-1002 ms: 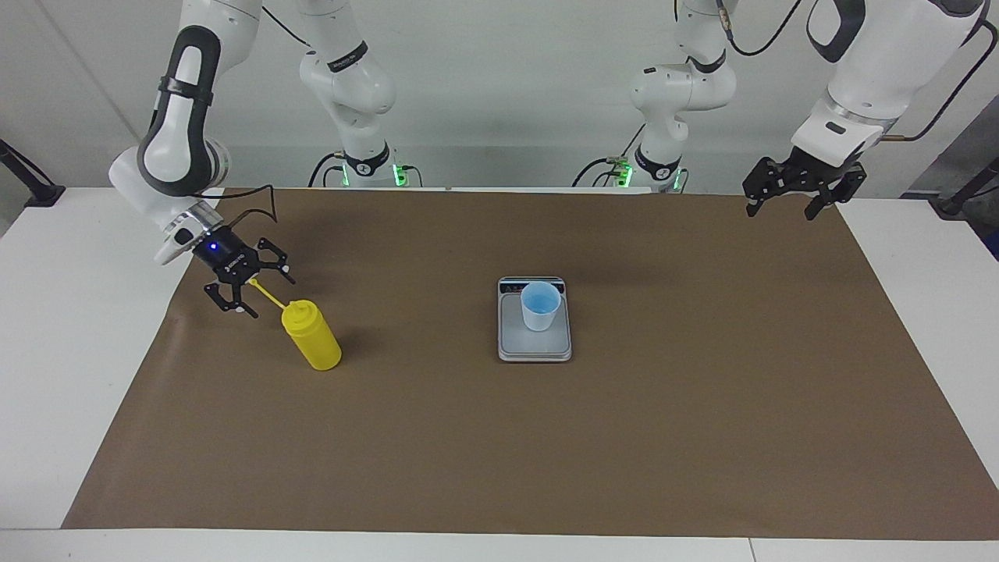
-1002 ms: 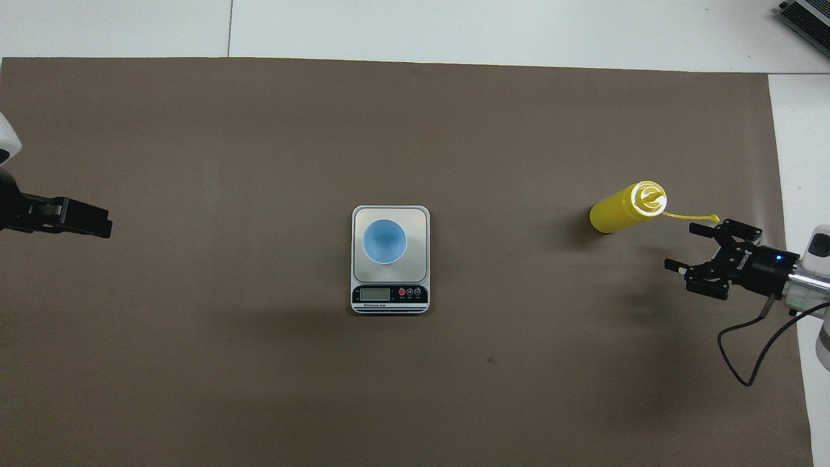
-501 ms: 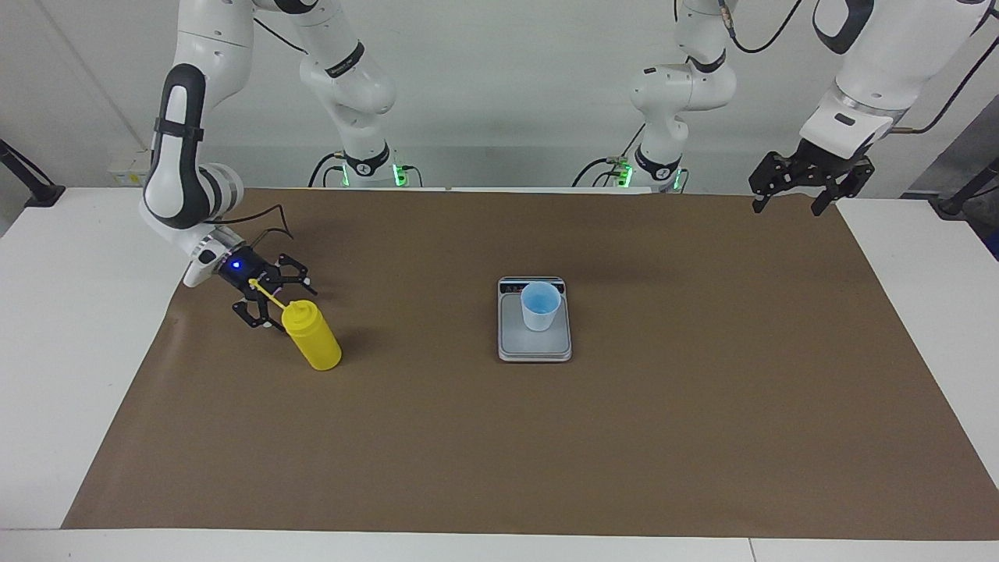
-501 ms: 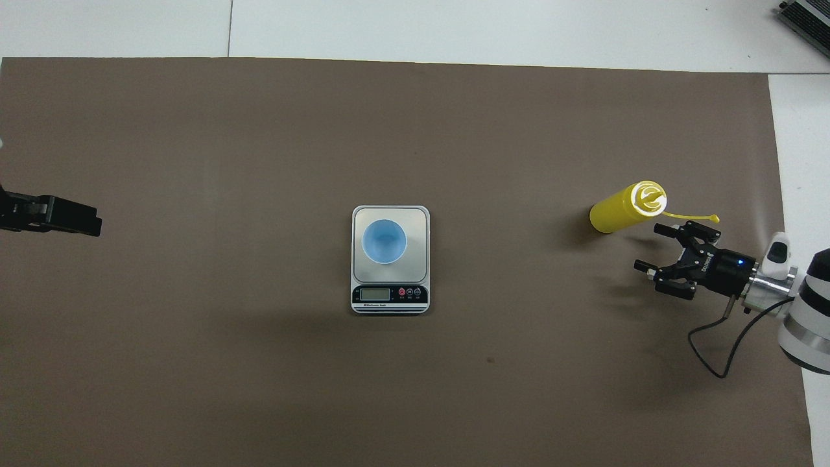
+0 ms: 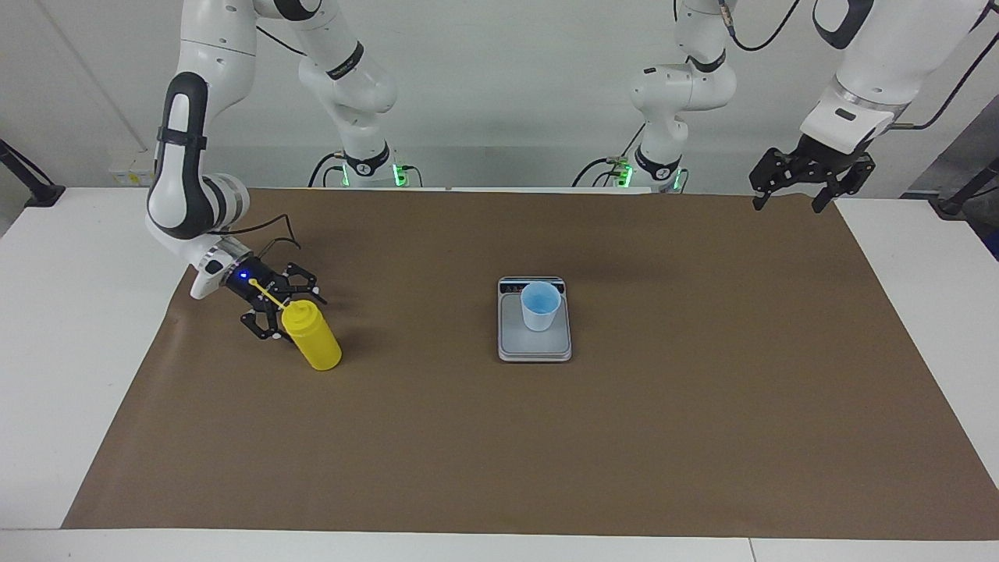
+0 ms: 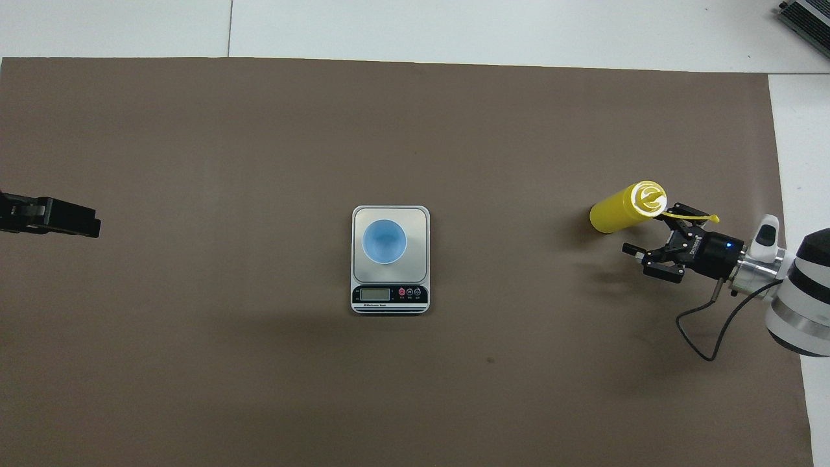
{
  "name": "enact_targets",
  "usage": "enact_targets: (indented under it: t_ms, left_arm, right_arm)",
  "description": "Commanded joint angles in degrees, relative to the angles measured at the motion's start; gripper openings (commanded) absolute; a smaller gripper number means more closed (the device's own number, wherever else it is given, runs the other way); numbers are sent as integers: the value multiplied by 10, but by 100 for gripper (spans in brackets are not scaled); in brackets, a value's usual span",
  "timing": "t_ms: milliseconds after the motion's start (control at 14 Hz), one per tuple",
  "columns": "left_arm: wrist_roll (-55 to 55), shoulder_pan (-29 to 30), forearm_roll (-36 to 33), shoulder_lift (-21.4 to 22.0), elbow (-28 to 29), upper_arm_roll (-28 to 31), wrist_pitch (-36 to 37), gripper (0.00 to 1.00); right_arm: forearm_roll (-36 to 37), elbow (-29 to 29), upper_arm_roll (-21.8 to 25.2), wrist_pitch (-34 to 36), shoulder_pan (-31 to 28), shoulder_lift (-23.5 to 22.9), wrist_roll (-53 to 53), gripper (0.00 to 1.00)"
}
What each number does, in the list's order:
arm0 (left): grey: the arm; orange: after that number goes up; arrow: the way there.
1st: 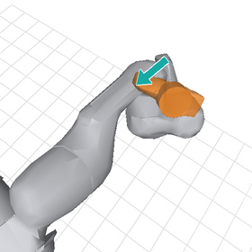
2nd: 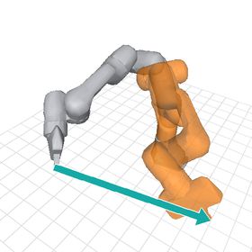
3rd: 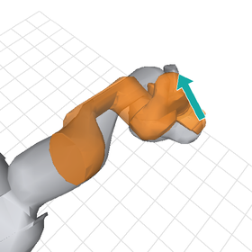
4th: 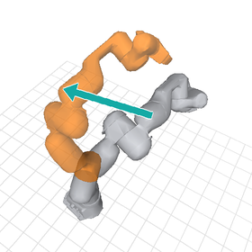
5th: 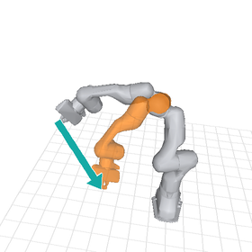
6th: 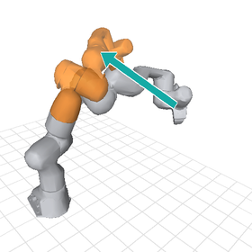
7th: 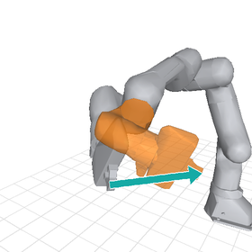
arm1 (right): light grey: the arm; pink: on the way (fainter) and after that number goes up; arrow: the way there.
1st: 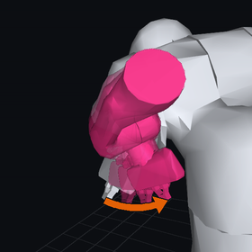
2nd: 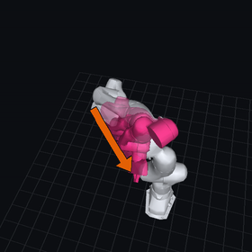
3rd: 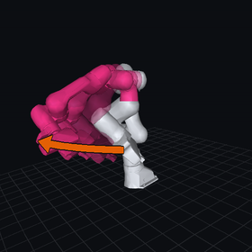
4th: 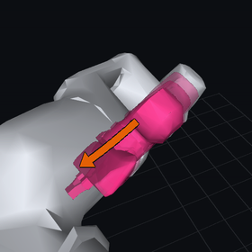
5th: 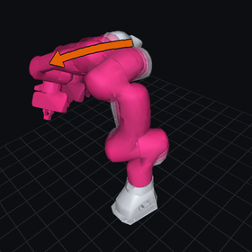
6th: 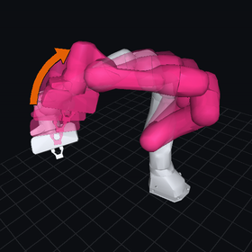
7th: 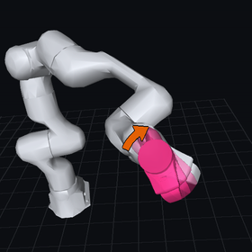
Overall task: Pour seasoning into cup on scale with both arms
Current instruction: 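Reach the right gripper to the yellow bottle and grasp it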
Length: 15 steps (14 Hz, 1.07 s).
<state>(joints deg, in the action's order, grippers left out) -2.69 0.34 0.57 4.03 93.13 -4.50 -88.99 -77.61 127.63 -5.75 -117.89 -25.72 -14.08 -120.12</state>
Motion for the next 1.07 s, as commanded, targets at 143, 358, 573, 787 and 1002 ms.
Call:
enact_targets:
  t_ms: [143,358,573,787,1002]
  left_arm:
    - [-3,-1,8,17,15,3,10,100]
    - [-3,7,8,17,16,9,12,100]
    - [-3,11,8,17,16,9,12,100]
    - [-3,11,8,17,16,9,12,100]
    - [-3,11,8,17,16,9,12,100]
  right_arm:
    - [-20,-33,-4,-27,19,-24,-16,100]
    - [-26,-49,-4,-54,37,-32,-16,100]
    - [-50,-50,-4,-95,51,-35,-16,100]
    - [-50,-56,-7,-103,59,-42,-16,100]
    - [-49,-56,-6,-101,64,-42,-16,100]
